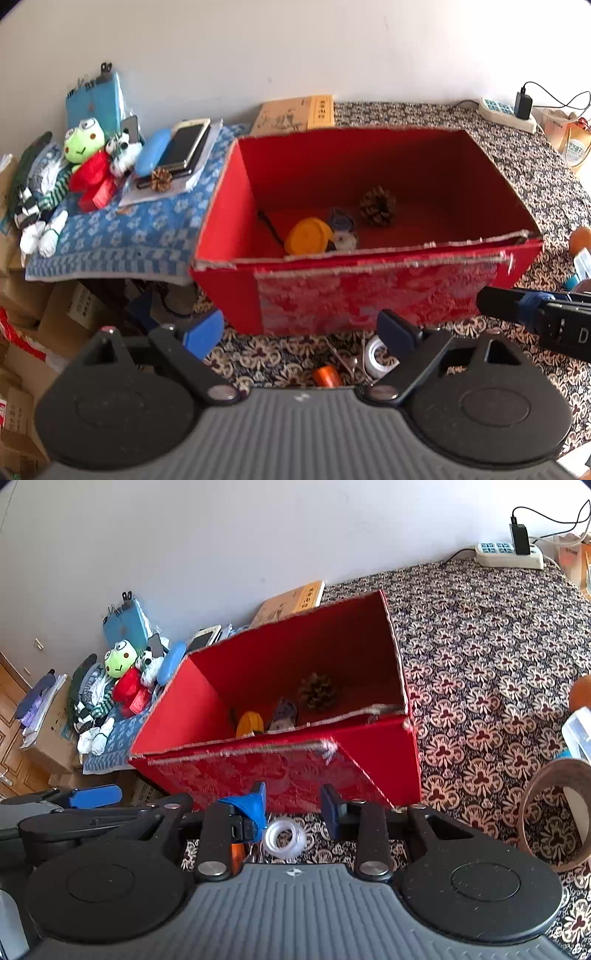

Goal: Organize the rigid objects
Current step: 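Move the right tool out of the box down to the silver scissors, then close the right tool on the silver scissors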

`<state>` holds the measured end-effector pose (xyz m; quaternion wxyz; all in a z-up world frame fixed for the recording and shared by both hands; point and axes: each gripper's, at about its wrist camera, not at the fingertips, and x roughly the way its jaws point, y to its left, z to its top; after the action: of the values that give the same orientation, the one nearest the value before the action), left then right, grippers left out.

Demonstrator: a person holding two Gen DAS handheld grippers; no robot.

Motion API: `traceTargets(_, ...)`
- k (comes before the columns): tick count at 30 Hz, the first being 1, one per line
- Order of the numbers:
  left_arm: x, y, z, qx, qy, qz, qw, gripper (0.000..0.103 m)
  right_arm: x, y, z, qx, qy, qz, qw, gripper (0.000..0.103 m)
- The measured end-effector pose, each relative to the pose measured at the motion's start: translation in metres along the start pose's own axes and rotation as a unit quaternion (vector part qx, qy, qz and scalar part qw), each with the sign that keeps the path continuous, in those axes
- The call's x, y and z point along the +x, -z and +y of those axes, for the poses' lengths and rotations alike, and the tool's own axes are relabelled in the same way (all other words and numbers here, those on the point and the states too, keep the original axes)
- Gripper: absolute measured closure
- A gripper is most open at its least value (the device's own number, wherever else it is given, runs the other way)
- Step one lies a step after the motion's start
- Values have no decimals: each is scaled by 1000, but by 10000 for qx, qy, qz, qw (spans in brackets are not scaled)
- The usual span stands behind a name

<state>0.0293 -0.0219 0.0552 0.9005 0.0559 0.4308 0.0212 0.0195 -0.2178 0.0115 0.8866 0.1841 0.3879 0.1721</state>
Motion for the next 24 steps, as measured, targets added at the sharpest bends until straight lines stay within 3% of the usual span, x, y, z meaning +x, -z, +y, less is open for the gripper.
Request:
traceTargets(17, 22, 31, 22, -108, 34, 321, 9994, 13, 31, 28, 5, 87, -125, 628, 9979, 88)
traceTargets(24, 46, 61, 42, -73, 403, 665, 9969, 13, 48, 39, 1, 208, -208, 904, 9955, 88)
